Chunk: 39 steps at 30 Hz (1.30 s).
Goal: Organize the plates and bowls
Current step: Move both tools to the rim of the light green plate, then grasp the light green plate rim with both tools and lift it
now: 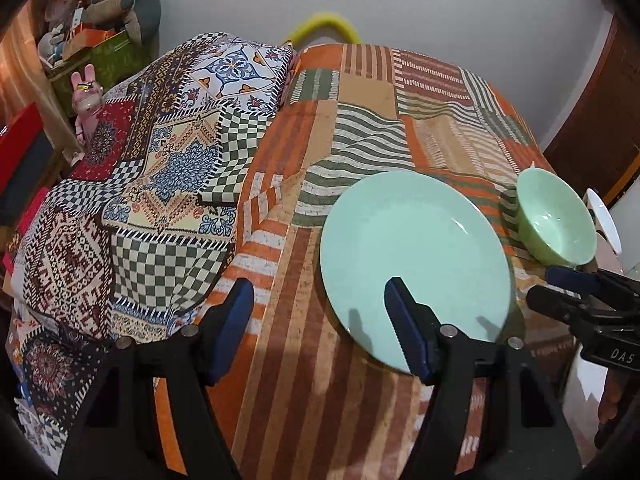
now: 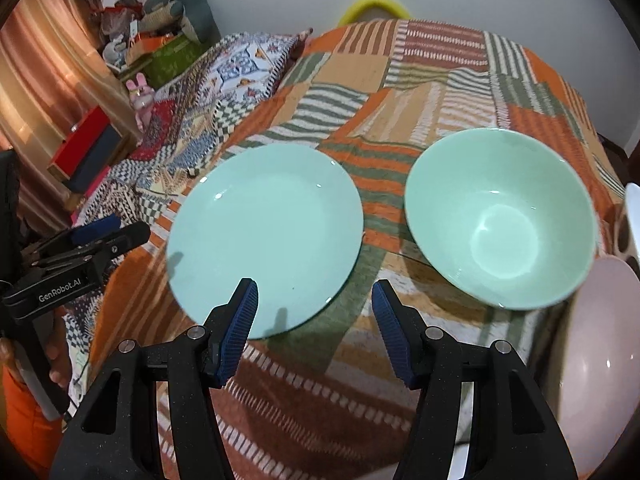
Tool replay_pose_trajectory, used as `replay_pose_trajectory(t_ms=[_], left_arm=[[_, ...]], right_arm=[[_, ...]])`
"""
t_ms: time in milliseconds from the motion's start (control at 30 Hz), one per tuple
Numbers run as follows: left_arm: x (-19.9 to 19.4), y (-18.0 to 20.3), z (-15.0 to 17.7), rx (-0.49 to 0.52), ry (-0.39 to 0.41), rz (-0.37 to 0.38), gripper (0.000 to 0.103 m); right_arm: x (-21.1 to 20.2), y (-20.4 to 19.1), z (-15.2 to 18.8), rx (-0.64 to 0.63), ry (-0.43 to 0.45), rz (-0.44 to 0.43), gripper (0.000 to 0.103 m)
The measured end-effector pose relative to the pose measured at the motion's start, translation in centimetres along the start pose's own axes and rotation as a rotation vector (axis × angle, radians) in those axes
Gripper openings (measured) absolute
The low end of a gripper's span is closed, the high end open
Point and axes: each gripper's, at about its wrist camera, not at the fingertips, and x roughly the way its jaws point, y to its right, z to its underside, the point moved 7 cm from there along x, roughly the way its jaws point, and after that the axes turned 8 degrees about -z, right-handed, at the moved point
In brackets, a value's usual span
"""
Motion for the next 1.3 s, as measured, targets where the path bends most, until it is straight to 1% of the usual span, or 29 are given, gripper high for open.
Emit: replay_pose_trajectory(t_ms=[33, 100, 133, 200, 233, 367, 533, 600, 733, 867, 1033, 1100, 1300], left_arm=[[0.4, 0.1, -0.1, 0.005, -0.003, 0.006, 0.058], [1.2, 0.3, -0.3, 0.012, -0.012, 0.011, 0.052], [1.5, 0.4, -0.4, 0.013, -0.013, 0.010, 0.050], [2.3, 0.4, -0.6, 0.013, -0.021, 0.014, 0.045], [2.6, 0.4, -0.7, 0.012, -0.025, 0.017, 0.041], [3.8, 0.5, -0.8, 0.009, -0.042, 0.035, 0.035], [5.1, 0.9, -0.7, 0.019, -0.066, 0.043, 0.027], [5.5, 1.1, -0.7, 0.019, -0.076, 0.052, 0.025], [6.0, 1.4, -0.7, 0.016, -0.083, 0.063, 0.023], [6.1, 1.6, -0.7, 0.020, -0.082, 0.063, 0.022], [6.1, 1.6, -0.6, 0.023, -0.083, 0.069, 0.022], [6.1, 1.5, -0.5, 0.028, -0.084, 0.067, 0.022], [5.6, 1.4, 0.1, 0.043, -0.088, 0.061, 0.022]], right_arm=[[0.3, 0.0, -0.1, -0.002, -0.006, 0.002, 0.051], [1.1, 0.1, -0.3, -0.011, -0.026, 0.009, 0.041], [1.5, 0.1, -0.3, -0.009, -0.035, 0.004, 0.039], [2.0, 0.2, -0.4, -0.004, -0.044, 0.008, 0.033], [2.2, 0.3, -0.5, -0.003, -0.048, 0.013, 0.032], [2.9, 1.0, -0.5, 0.014, -0.065, 0.029, 0.027], [3.0, 1.6, -1.0, 0.023, -0.060, 0.039, 0.026], [3.1, 1.7, -1.2, 0.029, -0.060, 0.041, 0.026], [3.1, 2.1, -1.4, 0.054, -0.060, 0.042, 0.026], [3.6, 2.6, -0.6, 0.105, -0.092, 0.005, 0.026], [4.1, 2.6, -0.7, 0.119, -0.095, -0.002, 0.027], [4.4, 2.5, -1.0, 0.120, -0.099, 0.010, 0.029], [5.2, 2.1, -1.4, 0.090, -0.111, 0.066, 0.030]])
